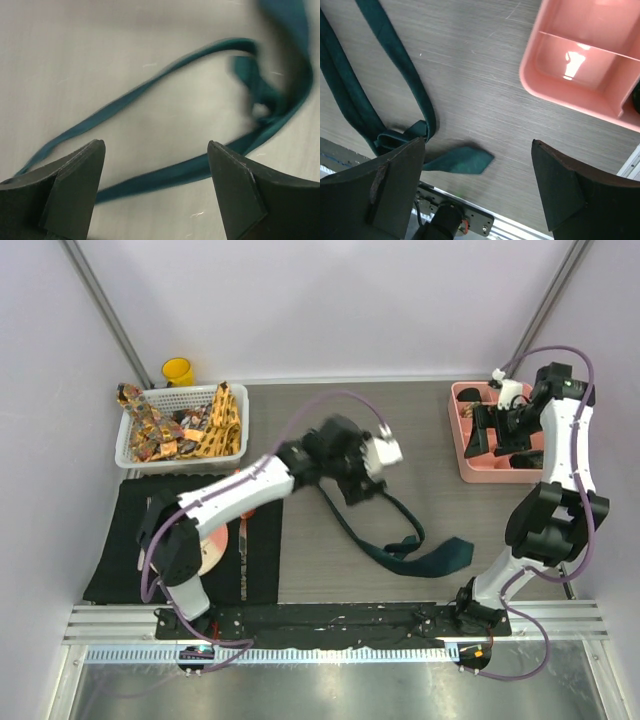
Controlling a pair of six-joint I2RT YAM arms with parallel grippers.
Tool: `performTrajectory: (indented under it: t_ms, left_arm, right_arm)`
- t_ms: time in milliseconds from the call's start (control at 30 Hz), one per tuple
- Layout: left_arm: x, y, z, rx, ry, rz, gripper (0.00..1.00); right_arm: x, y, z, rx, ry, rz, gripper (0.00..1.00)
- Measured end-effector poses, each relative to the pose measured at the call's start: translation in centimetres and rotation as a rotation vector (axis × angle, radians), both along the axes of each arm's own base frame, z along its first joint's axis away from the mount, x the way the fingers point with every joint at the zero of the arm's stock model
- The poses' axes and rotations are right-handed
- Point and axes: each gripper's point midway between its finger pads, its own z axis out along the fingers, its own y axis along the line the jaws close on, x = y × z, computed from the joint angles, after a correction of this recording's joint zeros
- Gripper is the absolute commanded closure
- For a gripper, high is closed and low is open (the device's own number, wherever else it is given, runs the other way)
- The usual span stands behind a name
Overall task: Roll the ties
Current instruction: Place the tie at the center of the board, then flatten out the tie at the center of the board.
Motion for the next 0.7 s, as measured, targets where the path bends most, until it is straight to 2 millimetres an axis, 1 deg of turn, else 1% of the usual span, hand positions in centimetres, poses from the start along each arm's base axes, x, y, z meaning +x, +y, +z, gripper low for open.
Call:
performTrajectory:
  t_ms: [33,67,133,200,233,300,333,367,400,467,533,633,700]
  left_arm:
    - [1.8,1.4,0.9,-0.024,0.017,0.037,0.14]
    - [3.7,2.8,2.1,-0.048,0.025,0.074,0.16]
    - [7.3,5.4,4.4,-0.099,0.022,0.142,0.17]
    - [9.7,7.4,5.8,-0.128,0.01,0.186,0.17]
    - [10.7,8.3,6.2,-0.134,0.005,0.2,0.17]
    - [12.2,9.2,5.7,-0.124,0.005,0.217,0.17]
    - [13.0,9.4,5.0,-0.11,0.013,0.224,0.17]
    - [13.8,9.3,4.0,-0.088,0.026,0.23,0.16]
    - [14.8,9.1,2.9,-0.07,0.038,0.237,0.16]
    - [16.9,8.9,0.1,-0.026,0.077,0.264,0.16]
    - [18.3,8.8,-2.8,0.014,0.117,0.287,0.15]
    - [19.7,9.3,-6.6,0.07,0.186,0.33,0.13]
    - [20.1,9.9,-8.1,0.1,0.218,0.352,0.11]
  right_arm:
    - [-0.2,0.4,-0.2,-0.001,0.008,0.019,0.13]
    - [-0.2,1.0,-0.4,-0.002,0.015,0.041,0.17]
    - [-0.6,2.6,-1.6,-0.01,0.043,0.096,0.2]
    - [-1.2,4.4,-3.0,-0.017,0.083,0.157,0.22]
    - [-1.7,5.7,-4.0,-0.027,0.11,0.202,0.22]
    - [-2.8,7.1,-5.6,-0.04,0.155,0.262,0.24]
    - [-3.5,7.9,-6.4,-0.044,0.18,0.297,0.24]
    - [-4.4,8.3,-7.1,-0.046,0.208,0.327,0.24]
    - [-5.1,8.5,-7.7,-0.049,0.229,0.353,0.24]
    - [-6.5,8.2,-8.6,-0.058,0.26,0.393,0.22]
    - [-7.9,7.9,-9.2,-0.068,0.273,0.438,0.2]
    - [-11.1,7.7,-9.6,-0.098,0.285,0.522,0.19]
    - [-13.0,8.0,-9.9,-0.125,0.287,0.595,0.19]
